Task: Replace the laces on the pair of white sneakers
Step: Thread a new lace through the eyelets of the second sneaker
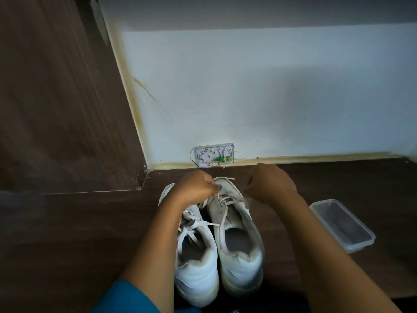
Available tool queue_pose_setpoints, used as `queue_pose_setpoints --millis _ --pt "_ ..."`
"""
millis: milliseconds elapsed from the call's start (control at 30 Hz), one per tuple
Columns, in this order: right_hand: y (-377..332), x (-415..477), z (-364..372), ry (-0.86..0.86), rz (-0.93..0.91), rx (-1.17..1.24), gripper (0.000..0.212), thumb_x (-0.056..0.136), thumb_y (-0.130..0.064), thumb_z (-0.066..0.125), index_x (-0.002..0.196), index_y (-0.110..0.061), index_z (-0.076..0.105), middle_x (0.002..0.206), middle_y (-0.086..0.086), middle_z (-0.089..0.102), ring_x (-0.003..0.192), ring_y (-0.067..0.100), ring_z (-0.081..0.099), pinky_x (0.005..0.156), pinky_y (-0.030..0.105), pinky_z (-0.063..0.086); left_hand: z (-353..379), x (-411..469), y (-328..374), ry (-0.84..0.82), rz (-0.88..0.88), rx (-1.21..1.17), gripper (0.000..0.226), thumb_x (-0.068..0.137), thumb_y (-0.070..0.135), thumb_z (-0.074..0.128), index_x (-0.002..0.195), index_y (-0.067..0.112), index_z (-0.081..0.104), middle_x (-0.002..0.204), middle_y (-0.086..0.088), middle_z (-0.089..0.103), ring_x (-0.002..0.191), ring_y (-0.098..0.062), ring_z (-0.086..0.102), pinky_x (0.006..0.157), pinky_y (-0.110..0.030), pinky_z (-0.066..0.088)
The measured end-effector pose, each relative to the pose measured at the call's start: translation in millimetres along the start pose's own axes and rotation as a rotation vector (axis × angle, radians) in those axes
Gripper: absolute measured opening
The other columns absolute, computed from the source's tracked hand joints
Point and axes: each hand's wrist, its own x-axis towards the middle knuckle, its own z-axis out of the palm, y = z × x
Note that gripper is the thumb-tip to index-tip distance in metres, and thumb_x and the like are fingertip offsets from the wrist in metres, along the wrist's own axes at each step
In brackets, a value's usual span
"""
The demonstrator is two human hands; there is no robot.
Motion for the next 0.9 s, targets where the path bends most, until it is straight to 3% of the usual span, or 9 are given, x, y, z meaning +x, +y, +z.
queue_pose_setpoints --millis 100,200,267,367,433,533,633,800,900 --pt "-3 -7 -9 -0.316 -0.196 0.072 0.009 0.072 -0.007 0.065 0.075 -0.001 0.070 0.063 0.007 0.060 0.047 0.018 0.050 0.046 0.023 0.041 -2 -1 6 0.070 -0.041 -0.312 0.030 0.090 0.023 0.056 0.061 0.015 0.058 0.061 -0.005 0.050 0.058 -0.017 0.043 0.058 -0.026 0.031" --pt "-8 -17 -16 -0.423 -0.275 0.307 0.007 0.070 -0.001 0.063 0.072 0.004 0.066 0.051 0.008 0.049 0.039 0.017 0.037 0.041 0.018 0.031 -3 0 9 0.163 -0.075 -0.584 0.030 0.088 0.020 0.058 0.060 0.010 0.058 0.059 -0.002 0.058 0.062 -0.018 0.050 0.072 -0.031 0.041" --pt "-11 -13 -13 -0.354 -0.260 0.320 0.007 0.072 -0.003 0.064 0.074 0.003 0.068 0.057 0.009 0.058 0.045 0.019 0.047 0.043 0.022 0.037 -4 -1 13 0.194 -0.068 -0.816 0.027 0.089 0.015 0.060 0.063 0.006 0.059 0.058 -0.001 0.066 0.066 -0.019 0.061 0.081 -0.035 0.047" --pt "-9 -7 -6 -0.014 -0.213 0.173 0.009 0.077 -0.008 0.061 0.071 -0.013 0.066 0.076 0.001 0.068 0.072 0.017 0.061 0.061 0.028 0.048 -8 -5 19 0.135 -0.012 -1.111 0.035 0.091 0.016 0.056 0.057 0.008 0.052 0.062 -0.008 0.068 0.064 -0.022 0.067 0.074 -0.033 0.052" --pt "-11 -8 -6 0.030 -0.252 0.464 0.012 0.078 -0.008 0.065 0.074 -0.019 0.063 0.074 -0.005 0.063 0.069 0.011 0.057 0.058 0.021 0.043 -8 -6 22 0.106 0.053 -1.128 0.036 0.092 0.016 0.054 0.058 0.008 0.054 0.060 -0.008 0.065 0.057 -0.020 0.064 0.067 -0.031 0.051" --pt "-16 -13 -6 -0.158 -0.343 0.892 0.010 0.079 -0.006 0.070 0.082 -0.011 0.062 0.065 -0.006 0.057 0.057 0.007 0.048 0.053 0.020 0.038 -8 -10 29 0.101 0.181 -1.015 0.024 0.090 0.011 0.056 0.066 0.008 0.063 0.061 -0.001 0.064 0.053 -0.012 0.058 0.056 -0.024 0.047" --pt "-18 -15 -6 -0.158 -0.327 0.883 0.009 0.083 -0.013 0.070 0.087 -0.009 0.064 0.050 -0.011 0.051 0.045 0.005 0.041 0.046 0.020 0.034 -14 -17 35 0.060 0.293 -1.075 0.017 0.078 0.022 0.062 0.065 0.014 0.071 0.069 -0.002 0.064 0.055 -0.011 0.053 0.049 -0.020 0.045" --pt "-18 -18 -17 -0.247 -0.323 1.020 0.008 0.084 -0.013 0.067 0.083 -0.013 0.058 0.060 0.001 0.059 0.047 0.011 0.050 0.044 0.021 0.038 -28 -22 40 0.098 0.423 -0.996 0.009 0.077 0.022 0.065 0.075 0.024 0.074 0.080 0.002 0.065 0.072 -0.018 0.057 0.067 -0.031 0.049" --pt "-24 -18 -8 -0.053 -0.441 0.799 0.019 0.086 -0.024 0.067 0.067 -0.027 0.064 0.061 0.002 0.058 0.050 0.008 0.050 0.048 0.022 0.039 -30 -22 42 0.094 0.434 -0.873 0.014 0.084 0.020 0.060 0.089 0.027 0.072 0.088 0.009 0.069 0.087 -0.007 0.061 0.078 -0.029 0.045"
